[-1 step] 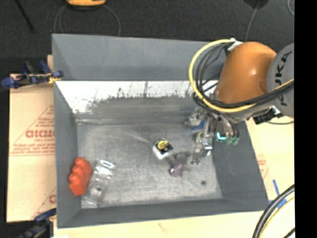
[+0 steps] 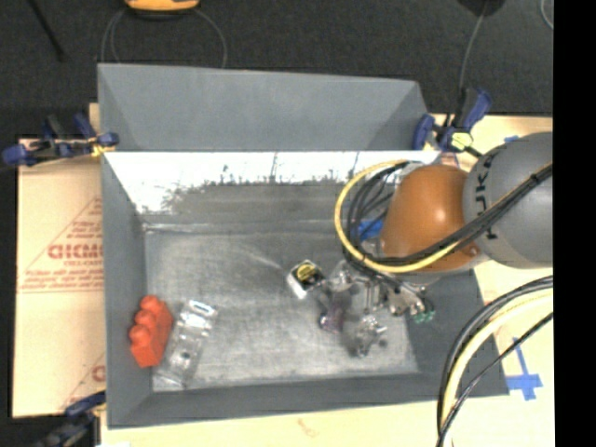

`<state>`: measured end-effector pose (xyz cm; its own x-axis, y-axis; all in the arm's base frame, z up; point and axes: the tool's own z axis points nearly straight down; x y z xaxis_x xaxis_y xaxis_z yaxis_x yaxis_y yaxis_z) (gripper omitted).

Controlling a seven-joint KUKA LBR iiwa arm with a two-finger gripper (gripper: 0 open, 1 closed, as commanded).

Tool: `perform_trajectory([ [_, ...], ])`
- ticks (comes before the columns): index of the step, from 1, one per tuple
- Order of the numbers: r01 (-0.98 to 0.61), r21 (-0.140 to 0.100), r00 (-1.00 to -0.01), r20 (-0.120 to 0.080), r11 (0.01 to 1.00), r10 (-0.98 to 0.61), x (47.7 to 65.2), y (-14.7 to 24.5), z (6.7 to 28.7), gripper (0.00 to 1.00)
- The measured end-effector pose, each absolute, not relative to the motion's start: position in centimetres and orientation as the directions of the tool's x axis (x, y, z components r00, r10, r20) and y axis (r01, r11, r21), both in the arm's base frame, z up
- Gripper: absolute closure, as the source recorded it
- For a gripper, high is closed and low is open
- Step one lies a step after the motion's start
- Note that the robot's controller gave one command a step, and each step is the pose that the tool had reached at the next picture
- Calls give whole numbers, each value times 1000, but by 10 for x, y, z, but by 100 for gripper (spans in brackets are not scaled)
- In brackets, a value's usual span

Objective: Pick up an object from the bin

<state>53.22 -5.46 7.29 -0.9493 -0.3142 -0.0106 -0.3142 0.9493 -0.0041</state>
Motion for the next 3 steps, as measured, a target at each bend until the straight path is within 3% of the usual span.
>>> perform_trajectory([
  [1, -226, 0, -974, -7, 974, -226, 522, -62, 101, 0],
  [2, -273, -5, -962, -7, 962, -273, 523, -82, 100, 0],
  [3, -357, -5, -934, -6, 934, -357, 534, -82, 73, 0],
])
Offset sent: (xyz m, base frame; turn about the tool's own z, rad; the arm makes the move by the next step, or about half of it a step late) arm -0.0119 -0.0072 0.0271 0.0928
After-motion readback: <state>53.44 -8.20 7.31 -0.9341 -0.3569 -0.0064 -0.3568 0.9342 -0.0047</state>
